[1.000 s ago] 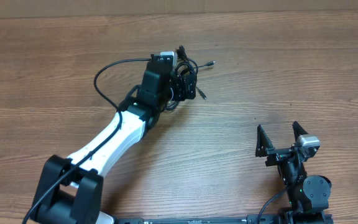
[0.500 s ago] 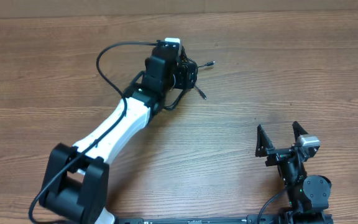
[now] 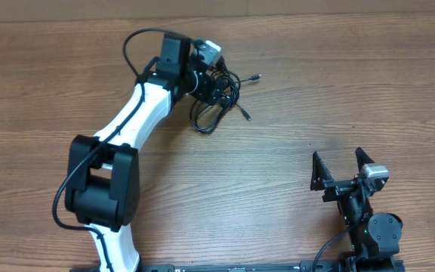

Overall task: Untangle cables
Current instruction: 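Close the left gripper on the black cable bundle and grasp it, then lift the cable bundle with the left gripper toward the center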

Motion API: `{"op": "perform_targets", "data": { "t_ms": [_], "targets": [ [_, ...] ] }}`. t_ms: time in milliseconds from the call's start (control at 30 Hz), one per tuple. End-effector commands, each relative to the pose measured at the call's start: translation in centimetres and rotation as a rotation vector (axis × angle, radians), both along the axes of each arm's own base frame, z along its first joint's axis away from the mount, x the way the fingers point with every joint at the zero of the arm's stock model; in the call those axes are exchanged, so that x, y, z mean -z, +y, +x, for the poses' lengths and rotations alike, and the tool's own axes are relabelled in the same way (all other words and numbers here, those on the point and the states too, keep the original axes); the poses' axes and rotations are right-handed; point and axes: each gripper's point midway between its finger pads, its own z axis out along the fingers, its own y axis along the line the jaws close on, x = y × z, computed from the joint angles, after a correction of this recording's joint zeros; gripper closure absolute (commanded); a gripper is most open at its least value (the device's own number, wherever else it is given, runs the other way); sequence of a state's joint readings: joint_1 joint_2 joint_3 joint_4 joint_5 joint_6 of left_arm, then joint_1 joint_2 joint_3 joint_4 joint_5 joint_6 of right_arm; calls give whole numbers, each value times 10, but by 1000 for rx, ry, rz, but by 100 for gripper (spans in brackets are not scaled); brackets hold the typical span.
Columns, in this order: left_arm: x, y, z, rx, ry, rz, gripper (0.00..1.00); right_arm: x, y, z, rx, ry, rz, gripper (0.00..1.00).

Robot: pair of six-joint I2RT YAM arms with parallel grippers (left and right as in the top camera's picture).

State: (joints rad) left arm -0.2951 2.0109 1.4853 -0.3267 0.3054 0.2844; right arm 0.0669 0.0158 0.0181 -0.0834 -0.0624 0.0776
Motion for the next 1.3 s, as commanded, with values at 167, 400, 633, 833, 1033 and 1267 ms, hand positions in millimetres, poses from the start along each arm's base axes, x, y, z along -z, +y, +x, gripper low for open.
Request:
{"op": "perform_targets", "data": {
  "t_ms": [167, 400, 633, 833, 1033, 1267],
  "targets": [
    [36, -22, -1, 172, 1, 6, 3, 4, 0, 1, 5, 6, -1, 0],
    [49, -17, 1, 163, 8, 38, 28, 4, 0, 1, 5, 6, -1, 0],
    [58, -17, 3, 162, 17, 39, 61, 4, 0, 1, 5, 6, -1, 0],
    [75, -17, 3, 162, 38, 44, 53, 4, 0, 1, 5, 6, -1, 0],
    [85, -18, 8, 159, 25, 44, 46, 4, 0, 1, 5, 6, -1, 0],
    [82, -19, 12, 113, 34, 8, 96, 4, 0, 1, 5, 6, -1, 0]
  ]
}}
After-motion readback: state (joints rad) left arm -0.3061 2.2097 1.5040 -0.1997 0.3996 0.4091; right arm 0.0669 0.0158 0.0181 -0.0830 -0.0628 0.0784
